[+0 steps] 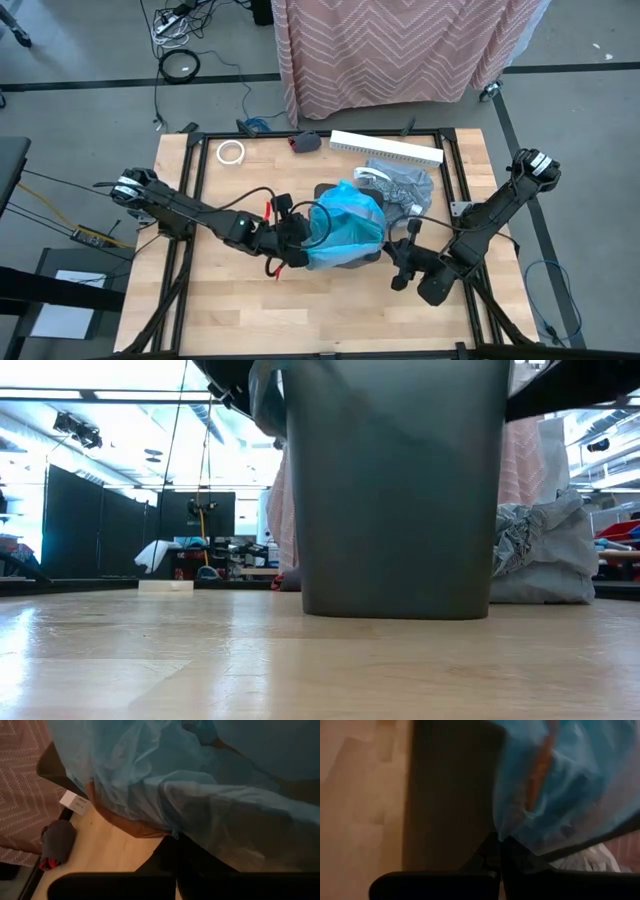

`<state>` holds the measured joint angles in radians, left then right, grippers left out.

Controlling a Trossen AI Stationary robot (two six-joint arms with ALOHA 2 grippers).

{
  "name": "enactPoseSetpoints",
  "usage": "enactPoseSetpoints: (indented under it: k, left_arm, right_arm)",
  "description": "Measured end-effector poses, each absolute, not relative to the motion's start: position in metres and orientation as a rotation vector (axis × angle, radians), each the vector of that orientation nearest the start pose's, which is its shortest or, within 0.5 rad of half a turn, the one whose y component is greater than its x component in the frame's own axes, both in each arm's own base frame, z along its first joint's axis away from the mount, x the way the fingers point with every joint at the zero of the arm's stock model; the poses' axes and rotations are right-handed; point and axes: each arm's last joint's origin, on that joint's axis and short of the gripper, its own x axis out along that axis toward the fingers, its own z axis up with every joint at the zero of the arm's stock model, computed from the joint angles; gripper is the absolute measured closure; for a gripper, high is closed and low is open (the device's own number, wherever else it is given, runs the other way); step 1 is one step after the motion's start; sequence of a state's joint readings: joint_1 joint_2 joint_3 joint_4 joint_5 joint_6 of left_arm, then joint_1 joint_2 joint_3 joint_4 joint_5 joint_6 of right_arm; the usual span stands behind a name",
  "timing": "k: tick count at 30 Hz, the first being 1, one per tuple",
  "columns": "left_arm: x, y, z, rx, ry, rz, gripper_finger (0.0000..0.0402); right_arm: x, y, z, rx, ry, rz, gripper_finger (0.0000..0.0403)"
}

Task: Place trash/remove bag and relplace
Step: Insert the new blue trash bag into the black trash bin

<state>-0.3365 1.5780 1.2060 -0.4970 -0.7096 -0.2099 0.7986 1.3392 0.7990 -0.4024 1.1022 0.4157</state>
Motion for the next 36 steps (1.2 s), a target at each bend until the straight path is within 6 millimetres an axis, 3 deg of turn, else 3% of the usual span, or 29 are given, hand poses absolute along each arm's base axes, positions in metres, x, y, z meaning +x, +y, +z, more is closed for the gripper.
enactPoseSetpoints:
  k: [7, 11, 17, 20, 31, 36]
  left_arm:
    - [0.317, -0.091, 0.266, 0.24, 0.716, 0.425, 0.0396]
    - [0.317, -0.091, 0.266, 0.24, 0.716, 0.425, 0.0396]
    - [0.317, -0.091, 0.266, 0.235, 0.712, 0.426, 0.0396]
    - [0.318, -0.091, 0.266, 0.235, 0.711, 0.426, 0.0396]
    - [0.319, -0.09, 0.268, 0.238, 0.675, 0.469, 0.0396]
    - [0.32, -0.09, 0.269, 0.236, 0.667, 0.473, 0.0396]
  right_arm:
    - [0.199, 0.17, 0.229, -0.409, 0.447, -0.255, 0.0384]
    - [0.201, 0.173, 0.239, -0.4, 0.452, -0.224, 0.033]
    - [0.197, 0.17, 0.239, -0.405, 0.496, -0.252, 0.0232]
    - [0.197, 0.17, 0.24, -0.384, 0.497, -0.256, 0.0205]
    - [0.184, 0.178, 0.273, -0.367, 0.469, -0.227, 0.0213]
    - [0.171, 0.17, 0.268, -0.267, 0.557, -0.271, 0.0216]
